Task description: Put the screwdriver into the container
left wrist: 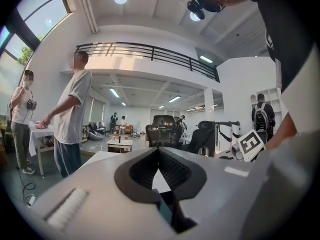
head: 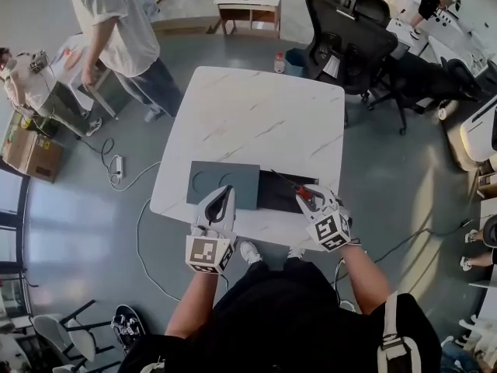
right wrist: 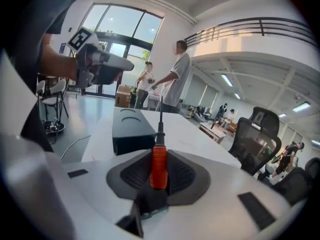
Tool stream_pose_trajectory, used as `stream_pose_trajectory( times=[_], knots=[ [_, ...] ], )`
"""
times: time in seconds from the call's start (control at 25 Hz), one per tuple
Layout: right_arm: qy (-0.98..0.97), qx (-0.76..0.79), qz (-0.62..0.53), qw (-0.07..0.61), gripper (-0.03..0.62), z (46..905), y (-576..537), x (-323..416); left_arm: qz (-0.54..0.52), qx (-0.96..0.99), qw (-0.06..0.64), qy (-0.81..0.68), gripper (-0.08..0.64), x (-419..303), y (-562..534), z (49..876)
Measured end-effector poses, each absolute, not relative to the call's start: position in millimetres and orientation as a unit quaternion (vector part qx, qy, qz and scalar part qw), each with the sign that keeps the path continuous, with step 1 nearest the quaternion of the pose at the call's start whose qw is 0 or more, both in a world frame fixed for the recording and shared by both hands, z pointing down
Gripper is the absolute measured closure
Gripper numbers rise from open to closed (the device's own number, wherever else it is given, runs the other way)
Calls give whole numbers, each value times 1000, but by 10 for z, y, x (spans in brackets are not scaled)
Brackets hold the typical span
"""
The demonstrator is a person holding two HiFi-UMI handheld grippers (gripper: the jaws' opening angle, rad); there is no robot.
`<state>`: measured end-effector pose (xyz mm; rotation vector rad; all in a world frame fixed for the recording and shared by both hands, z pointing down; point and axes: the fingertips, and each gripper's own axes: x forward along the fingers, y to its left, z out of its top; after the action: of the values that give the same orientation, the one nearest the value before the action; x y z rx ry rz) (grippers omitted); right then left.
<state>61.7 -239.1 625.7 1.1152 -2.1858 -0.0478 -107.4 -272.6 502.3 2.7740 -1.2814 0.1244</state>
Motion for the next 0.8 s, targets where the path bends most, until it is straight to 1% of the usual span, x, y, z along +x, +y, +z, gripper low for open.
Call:
stream_pose_trajectory(
  times=[0.16,0.28,0.48,0.64,0.8],
  knots=[
    [-836,379,-4,398,494,6662,-2403,577,44,901,48,-429,551,-1108,-2723,5087],
    [-826,346,14,445,494,6922,-2410,532,32,894,67,-441,551,-1178,-2759,5121],
    [-797,287,8,531,494,7223,-2401,555,18,885,74,-460,551,-1305,-2808,5108],
    [-781,250,11,572,494,7394,-2394,563,12,880,75,-469,551,-1375,-2820,5123],
    [-776,228,36,587,494,7527,-2413,543,8,876,80,-476,551,-1395,-2823,5158]
  ],
)
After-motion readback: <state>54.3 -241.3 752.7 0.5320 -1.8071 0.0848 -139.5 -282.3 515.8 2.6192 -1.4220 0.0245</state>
